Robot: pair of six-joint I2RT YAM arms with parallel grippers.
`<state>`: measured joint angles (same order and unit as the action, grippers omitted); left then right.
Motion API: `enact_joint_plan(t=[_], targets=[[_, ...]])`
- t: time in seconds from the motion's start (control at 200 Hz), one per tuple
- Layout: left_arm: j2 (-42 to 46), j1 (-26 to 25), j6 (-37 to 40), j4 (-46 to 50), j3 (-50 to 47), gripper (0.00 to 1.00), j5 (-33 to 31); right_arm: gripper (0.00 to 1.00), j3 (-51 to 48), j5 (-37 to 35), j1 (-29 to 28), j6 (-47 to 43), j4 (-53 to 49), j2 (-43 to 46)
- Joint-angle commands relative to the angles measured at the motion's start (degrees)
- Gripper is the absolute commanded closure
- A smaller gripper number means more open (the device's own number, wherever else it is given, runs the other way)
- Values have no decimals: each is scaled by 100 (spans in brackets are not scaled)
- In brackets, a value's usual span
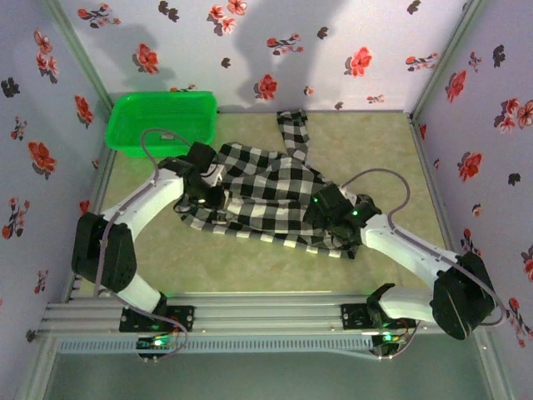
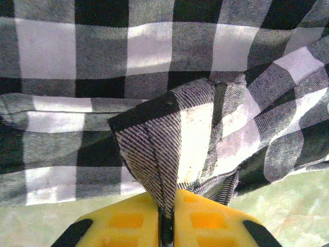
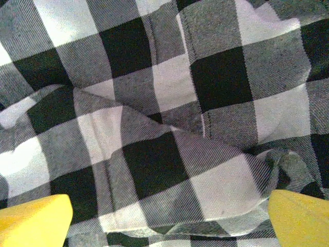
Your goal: Fold and stack the long sleeve shirts
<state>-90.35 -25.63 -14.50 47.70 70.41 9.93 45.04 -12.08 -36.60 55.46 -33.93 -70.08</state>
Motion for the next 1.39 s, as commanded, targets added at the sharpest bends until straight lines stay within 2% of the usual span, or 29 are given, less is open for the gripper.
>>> enact_joint_plan(t=[0.0, 0.17, 0.24, 0.38, 0.57, 0.775, 1.01, 1.39], targets=[[58, 75, 427, 450, 170, 88, -326, 2, 36, -50, 95, -96, -65, 45], [-128, 264, 727, 377, 291, 88, -471, 11, 75, 128, 147, -121, 85, -181], [-225, 277, 853, 371, 348, 88, -583, 20, 84, 242, 145, -132, 186, -297], [-402, 316, 990, 264, 386, 88, -696, 46, 93, 355, 152, -96, 312, -555], [-691, 331, 1046, 186, 551, 88, -832, 61, 85, 355, 149, -18, 345, -860], [-759, 396, 977, 138, 570, 88, -1009, 69, 18, 195, 146, 99, 106, -989], [-783, 407, 941, 66, 478, 88, -1007, 74, -261, 128, 149, 273, -21, -808], [-990, 571, 1006, 30, 542, 88, -1155, 75, -883, 74, 144, 569, 40, -408]])
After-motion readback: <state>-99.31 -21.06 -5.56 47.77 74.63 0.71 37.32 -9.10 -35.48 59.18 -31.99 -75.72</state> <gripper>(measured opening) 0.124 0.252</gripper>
